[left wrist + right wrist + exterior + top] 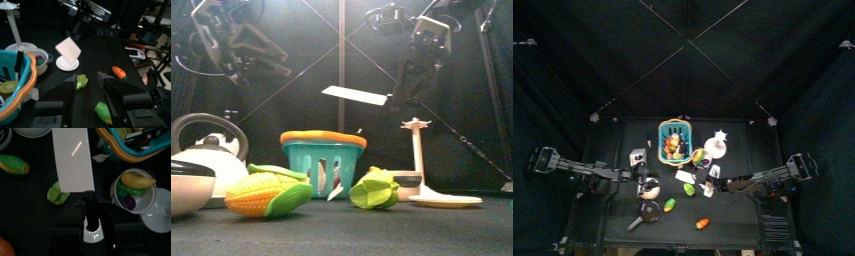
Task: Grasp cleaver with other hand
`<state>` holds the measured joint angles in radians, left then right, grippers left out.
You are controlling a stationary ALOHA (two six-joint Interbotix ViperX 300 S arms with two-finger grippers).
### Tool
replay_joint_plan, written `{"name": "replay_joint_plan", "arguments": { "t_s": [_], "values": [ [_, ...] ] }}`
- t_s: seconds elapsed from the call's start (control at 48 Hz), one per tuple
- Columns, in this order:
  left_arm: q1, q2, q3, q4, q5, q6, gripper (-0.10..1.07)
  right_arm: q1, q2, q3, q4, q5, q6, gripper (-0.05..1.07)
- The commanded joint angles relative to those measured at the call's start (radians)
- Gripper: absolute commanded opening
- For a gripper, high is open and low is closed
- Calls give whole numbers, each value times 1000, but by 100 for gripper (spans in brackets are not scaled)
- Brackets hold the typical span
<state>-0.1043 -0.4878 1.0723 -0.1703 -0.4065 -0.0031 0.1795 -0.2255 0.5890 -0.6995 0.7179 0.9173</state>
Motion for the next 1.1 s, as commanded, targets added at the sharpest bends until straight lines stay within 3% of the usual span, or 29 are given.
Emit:
{"name": "replay_joint_plan", "arguments": {
  "t_s": [0.0,0.271,0.708,1.083],
  "values": [
    [-2,51,-61,-40,-48,-3,79,3,8,-37,-54,-2,0,43],
    [-2,169,-110,-275,-175,-17,78,5,52,-69,-118,5,-2,43],
    [14,275,-152,-285,-213,-20,75,6,55,-75,-137,2,0,43],
    [28,295,-149,-272,-215,-18,30,5,64,-75,-132,-8,0,44]
  ]
}}
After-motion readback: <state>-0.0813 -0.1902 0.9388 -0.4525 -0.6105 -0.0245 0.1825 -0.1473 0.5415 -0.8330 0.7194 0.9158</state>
